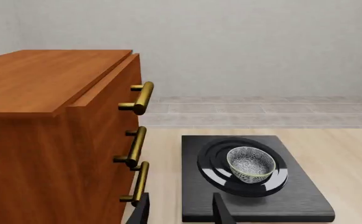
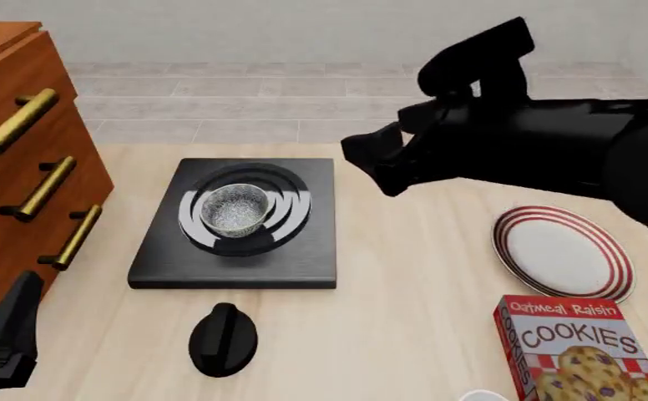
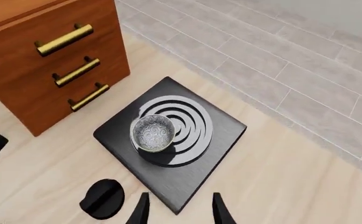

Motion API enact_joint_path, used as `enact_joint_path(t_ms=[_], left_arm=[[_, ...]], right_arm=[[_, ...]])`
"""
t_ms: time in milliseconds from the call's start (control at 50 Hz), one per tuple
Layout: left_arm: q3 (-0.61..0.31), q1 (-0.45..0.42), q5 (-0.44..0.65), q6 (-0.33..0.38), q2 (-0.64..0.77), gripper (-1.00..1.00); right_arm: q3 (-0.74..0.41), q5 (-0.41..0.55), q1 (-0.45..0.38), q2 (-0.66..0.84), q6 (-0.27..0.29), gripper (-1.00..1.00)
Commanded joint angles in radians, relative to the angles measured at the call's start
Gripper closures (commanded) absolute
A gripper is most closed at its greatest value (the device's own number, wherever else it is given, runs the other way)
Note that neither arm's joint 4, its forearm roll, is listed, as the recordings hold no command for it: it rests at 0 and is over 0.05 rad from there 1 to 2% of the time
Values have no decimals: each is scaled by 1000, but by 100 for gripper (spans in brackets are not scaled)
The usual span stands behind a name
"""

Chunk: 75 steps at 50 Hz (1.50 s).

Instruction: Pick the akita bowl on the stove and place it on the plate.

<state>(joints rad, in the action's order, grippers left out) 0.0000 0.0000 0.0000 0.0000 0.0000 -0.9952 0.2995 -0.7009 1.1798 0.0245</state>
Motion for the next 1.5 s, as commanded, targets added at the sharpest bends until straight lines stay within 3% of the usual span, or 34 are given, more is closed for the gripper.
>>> enact_joint_path(t_ms=[20,100,120,240,420,620,800,1500], left_arm=[[0,0,0,0,0,-100],[0,0,0,0,0,-100],[0,0,0,0,0,-100],[0,0,0,0,0,-100],[0,0,0,0,0,-100],[0,0,0,0,0,-100],[0,0,0,0,0,-100],[0,0,0,0,0,-100]], right_arm=[[-111,55,-41,101,-29,-100],[-147,72,-49,131,-41,-100],[-163,85,-39,154,-18,-100],[-186,95,-57,191,-59,-100],[-244,114,-71,242,-69,-100],[-280,96,-27,319,-79,-100],[-307,73,-10,366,-126,-100],[-399,4,82,600,-120,-100]])
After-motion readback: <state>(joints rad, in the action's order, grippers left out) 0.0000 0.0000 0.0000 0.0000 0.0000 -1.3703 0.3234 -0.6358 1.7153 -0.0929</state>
